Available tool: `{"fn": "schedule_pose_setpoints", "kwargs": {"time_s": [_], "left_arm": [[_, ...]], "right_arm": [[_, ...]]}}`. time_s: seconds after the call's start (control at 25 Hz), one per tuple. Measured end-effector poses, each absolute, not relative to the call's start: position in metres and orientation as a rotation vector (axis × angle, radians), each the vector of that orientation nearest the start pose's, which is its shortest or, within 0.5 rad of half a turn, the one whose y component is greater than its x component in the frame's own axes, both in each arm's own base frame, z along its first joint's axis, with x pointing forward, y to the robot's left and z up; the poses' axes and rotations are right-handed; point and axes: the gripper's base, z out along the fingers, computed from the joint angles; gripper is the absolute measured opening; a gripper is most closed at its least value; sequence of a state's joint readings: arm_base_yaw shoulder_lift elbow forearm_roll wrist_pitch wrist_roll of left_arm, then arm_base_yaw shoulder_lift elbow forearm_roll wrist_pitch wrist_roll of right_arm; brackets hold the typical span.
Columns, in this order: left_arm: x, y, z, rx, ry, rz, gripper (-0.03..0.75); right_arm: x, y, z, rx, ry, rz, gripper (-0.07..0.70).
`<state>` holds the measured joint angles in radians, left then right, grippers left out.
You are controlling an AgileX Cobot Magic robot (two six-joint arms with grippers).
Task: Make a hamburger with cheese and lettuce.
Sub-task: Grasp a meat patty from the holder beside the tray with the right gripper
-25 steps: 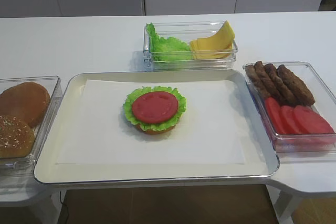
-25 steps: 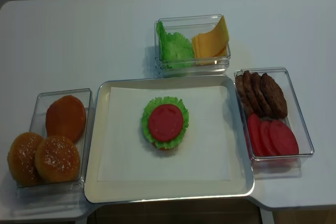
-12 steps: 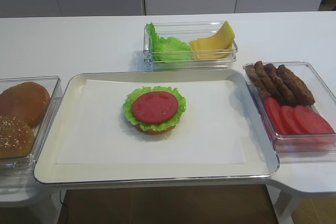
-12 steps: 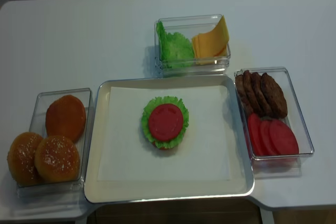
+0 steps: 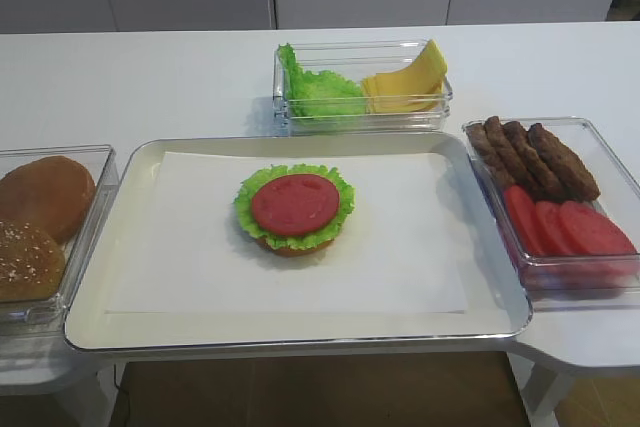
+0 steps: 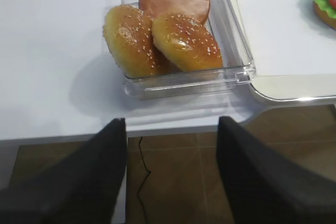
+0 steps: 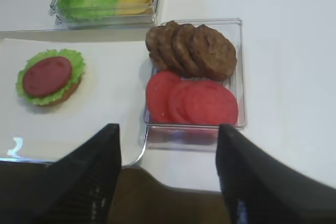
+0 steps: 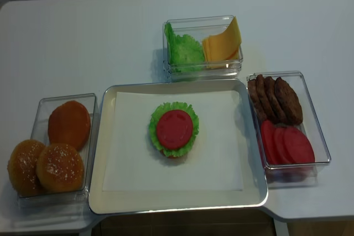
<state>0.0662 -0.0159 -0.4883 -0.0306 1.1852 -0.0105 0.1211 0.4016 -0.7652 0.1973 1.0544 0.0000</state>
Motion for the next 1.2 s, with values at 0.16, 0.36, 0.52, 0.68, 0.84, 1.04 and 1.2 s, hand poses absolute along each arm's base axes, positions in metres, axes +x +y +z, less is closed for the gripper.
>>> {"fn": "schedule_pose_setpoints", "kwargs": {"time_s": [0.16,0.36,0.52,0.68,0.84,1.04,1.2], "left_arm": [[-0.012,-0.003,0.264,-0.079,2.163,-0.005,0.404],[-0.012,-0.003,0.264,-0.079,2.163,-0.005,0.404],[-0.012,-0.003,0.264,-0.079,2.163,-0.005,0.404],[-0.012,-0.003,0.264,-0.079,2.163,-0.005,0.404],[-0.012,-0.003,0.264,-0.079,2.163,-0.005,0.404],[-0.012,-0.003,0.264,-0.079,2.163,-0.005,0.404],[-0.012,-0.003,0.264,-0.079,2.163,-0.005,0.404]], "right_arm": [[0.080,0.025,0.363,-0.113,2.237,0.313,0.447],[0.126,0.032,0.375,-0.099,2.311,0.337,0.447],[0.167,0.041,0.376,-0.110,2.353,0.348,0.447],[0.208,0.060,0.365,-0.159,2.430,0.352,0.447],[0.243,0.081,0.347,-0.181,2.527,0.270,0.447],[0.279,0.111,0.333,-0.242,2.581,0.165,0.417],[0.301,0.136,0.321,-0.324,2.627,0.078,0.398]]}}
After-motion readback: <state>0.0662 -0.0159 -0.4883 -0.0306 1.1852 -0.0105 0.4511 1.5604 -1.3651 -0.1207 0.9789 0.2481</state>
